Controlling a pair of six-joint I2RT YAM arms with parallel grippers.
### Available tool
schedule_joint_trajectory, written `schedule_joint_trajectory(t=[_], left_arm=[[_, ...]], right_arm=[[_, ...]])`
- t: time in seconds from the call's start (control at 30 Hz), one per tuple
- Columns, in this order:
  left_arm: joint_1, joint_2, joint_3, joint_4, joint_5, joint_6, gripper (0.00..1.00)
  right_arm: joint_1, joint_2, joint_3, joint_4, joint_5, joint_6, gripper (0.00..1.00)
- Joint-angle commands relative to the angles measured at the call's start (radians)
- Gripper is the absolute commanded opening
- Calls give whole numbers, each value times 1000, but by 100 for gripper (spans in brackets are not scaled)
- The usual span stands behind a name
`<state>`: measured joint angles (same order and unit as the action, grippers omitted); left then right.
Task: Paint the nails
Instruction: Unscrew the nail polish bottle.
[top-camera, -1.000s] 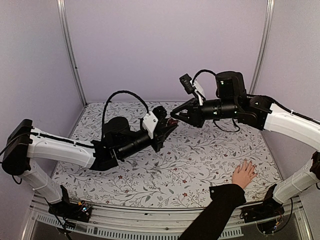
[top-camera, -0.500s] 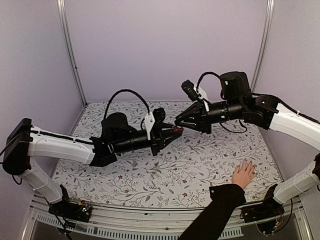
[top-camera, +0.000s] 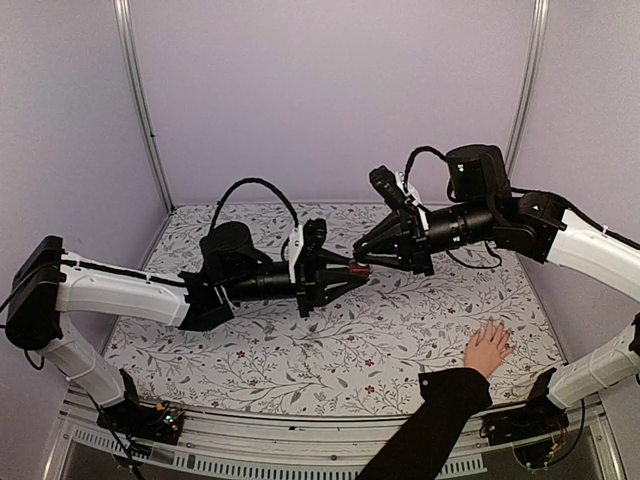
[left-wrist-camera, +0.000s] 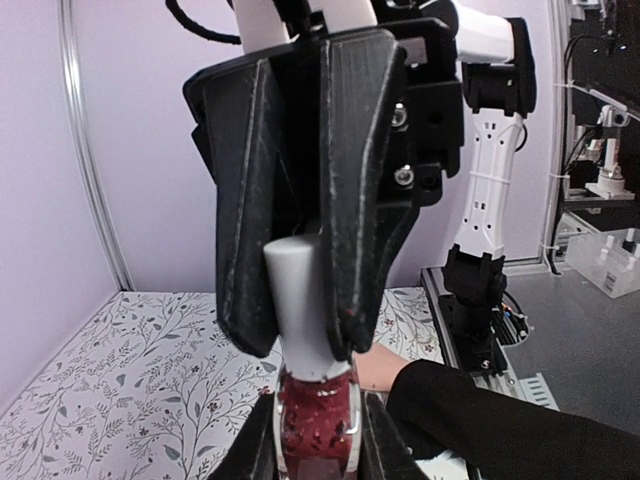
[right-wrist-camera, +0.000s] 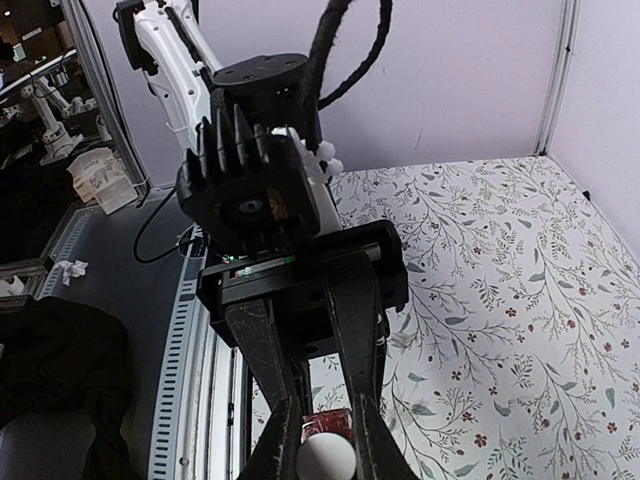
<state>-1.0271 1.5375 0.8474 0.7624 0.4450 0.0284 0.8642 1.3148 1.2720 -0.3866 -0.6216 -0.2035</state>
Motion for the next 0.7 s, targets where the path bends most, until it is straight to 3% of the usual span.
schedule_joint_trajectory(t=[0.0,0.67], left_arm=[[-25,7,38,31,98,-9,0],[-13,12,43,56,161,-26,0]], right_arm=[[13,-13,-6,111,-6,-17,0],[18,1,-15,94,-47,-45,0]])
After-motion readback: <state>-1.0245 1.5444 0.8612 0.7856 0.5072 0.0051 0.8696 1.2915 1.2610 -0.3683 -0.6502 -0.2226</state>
